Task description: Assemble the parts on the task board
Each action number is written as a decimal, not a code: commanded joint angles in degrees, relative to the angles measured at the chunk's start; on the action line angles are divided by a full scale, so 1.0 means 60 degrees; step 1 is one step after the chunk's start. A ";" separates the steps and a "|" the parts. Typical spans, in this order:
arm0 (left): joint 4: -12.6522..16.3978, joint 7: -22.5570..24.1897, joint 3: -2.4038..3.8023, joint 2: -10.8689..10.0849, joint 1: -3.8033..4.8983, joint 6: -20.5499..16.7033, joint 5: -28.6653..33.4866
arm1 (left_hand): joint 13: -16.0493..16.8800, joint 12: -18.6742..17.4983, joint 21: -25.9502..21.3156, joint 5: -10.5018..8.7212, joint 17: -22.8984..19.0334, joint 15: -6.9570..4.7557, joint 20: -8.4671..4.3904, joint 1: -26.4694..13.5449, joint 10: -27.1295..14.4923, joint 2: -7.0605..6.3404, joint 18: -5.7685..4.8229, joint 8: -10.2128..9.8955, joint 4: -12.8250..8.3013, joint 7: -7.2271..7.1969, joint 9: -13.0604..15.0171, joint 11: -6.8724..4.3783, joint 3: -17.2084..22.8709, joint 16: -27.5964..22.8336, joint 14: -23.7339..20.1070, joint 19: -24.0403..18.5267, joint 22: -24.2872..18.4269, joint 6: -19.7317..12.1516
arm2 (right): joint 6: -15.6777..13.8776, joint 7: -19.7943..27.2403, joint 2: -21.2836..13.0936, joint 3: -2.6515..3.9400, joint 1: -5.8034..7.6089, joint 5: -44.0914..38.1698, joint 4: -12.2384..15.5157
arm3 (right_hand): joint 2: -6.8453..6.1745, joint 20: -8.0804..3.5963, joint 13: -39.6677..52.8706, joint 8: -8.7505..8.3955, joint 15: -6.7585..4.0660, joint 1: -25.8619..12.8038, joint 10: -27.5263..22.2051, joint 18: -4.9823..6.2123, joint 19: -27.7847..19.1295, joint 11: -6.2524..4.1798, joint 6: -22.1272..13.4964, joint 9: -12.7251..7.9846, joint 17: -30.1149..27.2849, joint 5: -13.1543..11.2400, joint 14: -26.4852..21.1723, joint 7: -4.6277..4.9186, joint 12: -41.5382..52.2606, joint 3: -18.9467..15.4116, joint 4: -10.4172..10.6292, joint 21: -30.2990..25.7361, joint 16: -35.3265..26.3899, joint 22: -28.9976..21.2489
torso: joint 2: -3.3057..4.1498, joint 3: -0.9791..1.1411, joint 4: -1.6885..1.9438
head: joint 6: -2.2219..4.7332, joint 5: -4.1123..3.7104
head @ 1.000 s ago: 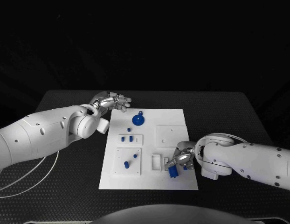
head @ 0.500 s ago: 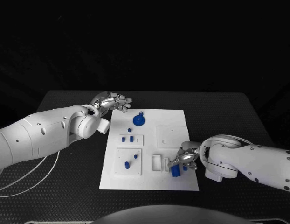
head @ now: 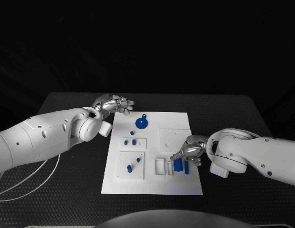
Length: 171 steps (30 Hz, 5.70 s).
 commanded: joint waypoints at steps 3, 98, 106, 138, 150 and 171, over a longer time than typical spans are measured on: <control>0.0026 0.0036 0.0007 0.0027 0.0003 0.0138 0.0051 | 0.0013 0.0017 -0.0068 0.0045 0.0015 0.0029 -0.0018 -0.0121 -0.0070 0.0001 0.0006 0.0023 0.0066 -0.0016 -0.0016 -0.0013 -0.0005 -0.0043 0.0053 0.0053 0.0015 -0.0055 | -0.0027 -0.0222 0.0388 -0.0004 0.0023 0.0448 -0.0250 | 0.0223 0.0023 0.0024 -0.0002 -0.0052 0.0082 0.0057 0.0428 0.0036 -0.0017 0.0069 0.0018 0.0022 0.0067 0.0101 -0.0007 -0.0038 0.1038 -0.1112 0.0056 -0.0070 0.0041 | 0.0011 0.0002 0.0013 | 0.0013 0.0031; 0.0118 -0.0003 0.0010 0.0029 0.0012 0.0200 0.0051 | 0.0012 0.0016 -0.0142 0.0031 0.0099 0.0046 0.0000 -0.0213 -0.0092 0.0013 0.0004 0.0025 0.0158 -0.0013 -0.0023 -0.0005 -0.0015 -0.0139 0.0038 0.0039 0.0069 -0.0069 | -0.0167 -0.0312 0.1826 -0.0435 -0.0185 -0.0223 -0.1354 | 0.0013 0.0004 0.0051 -0.0117 -0.0060 -0.0421 -0.0043 0.0428 0.0004 -0.0019 0.0083 0.0016 0.0193 -0.0035 0.0128 -0.0008 -0.0144 0.0822 -0.0929 0.0062 -0.0190 0.0026 | 0.0022 0.0019 0.0004 | -0.0042 0.0256; 0.0120 -0.0006 0.0010 0.0016 0.0012 0.0195 0.0051 | 0.0012 0.0016 -0.0147 0.0031 0.0105 0.0047 0.0000 -0.0213 -0.0095 0.0008 0.0005 0.0025 0.0159 -0.0013 -0.0024 -0.0005 -0.0015 -0.0146 0.0037 0.0038 0.0073 -0.0071 | -0.0167 -0.0343 0.1827 -0.0436 -0.0185 -0.0281 -0.1356 | -0.0662 -0.0032 0.0052 -0.0160 -0.0061 -0.0557 -0.0080 0.0428 0.0040 -0.0013 0.0059 0.0042 0.0261 -0.0123 0.0157 0.0000 -0.0205 0.0806 -0.0557 0.0057 -0.0261 -0.0007 | 0.0016 0.0019 0.0002 | -0.0061 0.0261; 0.0134 -0.0011 0.0010 -0.0004 0.0017 0.0197 0.0051 | 0.0011 0.0014 -0.0161 0.0030 0.0123 0.0049 0.0002 -0.0211 -0.0103 -0.0002 0.0007 0.0021 0.0164 -0.0010 -0.0027 -0.0002 -0.0013 -0.0165 0.0035 0.0038 0.0085 -0.0081 | -0.0117 -0.0334 0.1805 -0.0438 -0.0185 -0.0478 -0.1280 | -0.1179 -0.0087 0.0106 -0.0156 -0.0065 -0.0822 -0.0139 0.0428 0.0007 -0.0007 -0.0062 0.0196 0.0372 -0.0137 0.0134 0.0009 -0.0231 0.0195 0.0011 0.0062 -0.0322 -0.0027 | 0.0019 0.0018 0.0004 | -0.0093 0.0293; 0.0144 -0.0030 0.0010 -0.0004 0.0018 0.0199 0.0051 | 0.0010 0.0013 -0.0171 0.0029 0.0136 0.0053 0.0006 -0.0231 -0.0109 -0.0004 0.0006 0.0019 0.0182 -0.0007 -0.0029 0.0002 -0.0018 -0.0179 0.0035 0.0041 0.0094 -0.0088 | 0.0017 -0.0336 0.1799 -0.0439 -0.0185 -0.0432 -0.1260 | -0.1204 -0.0110 0.0120 -0.0163 -0.0071 -0.0848 -0.0166 0.0428 -0.0031 -0.0010 -0.0097 0.0229 0.0399 -0.0135 0.0116 0.0007 -0.0240 -0.0032 0.0024 0.0056 -0.0337 -0.0027 | 0.0022 0.0023 -0.0001 | -0.0112 0.0328; 0.0078 -0.0014 0.0010 0.0003 0.0019 0.0195 0.0051 | 0.0009 0.0013 -0.0184 0.0031 0.0152 0.0054 0.0007 -0.0231 -0.0116 -0.0006 0.0009 0.0017 0.0191 -0.0006 -0.0031 0.0003 -0.0014 -0.0196 0.0034 0.0040 0.0105 -0.0095 | -0.0728 0.1000 0.1140 -0.0362 -0.0080 0.0126 -0.0912 | -0.1043 -0.0144 0.0138 -0.0224 -0.0052 -0.0170 -0.0154 0.0428 -0.0078 0.0023 -0.0231 0.0282 0.0450 -0.0129 0.0090 0.0044 -0.0241 -0.0079 -0.0295 0.0045 -0.0395 -0.0041 | 0.0015 0.0027 -0.0006 | -0.0022 0.0274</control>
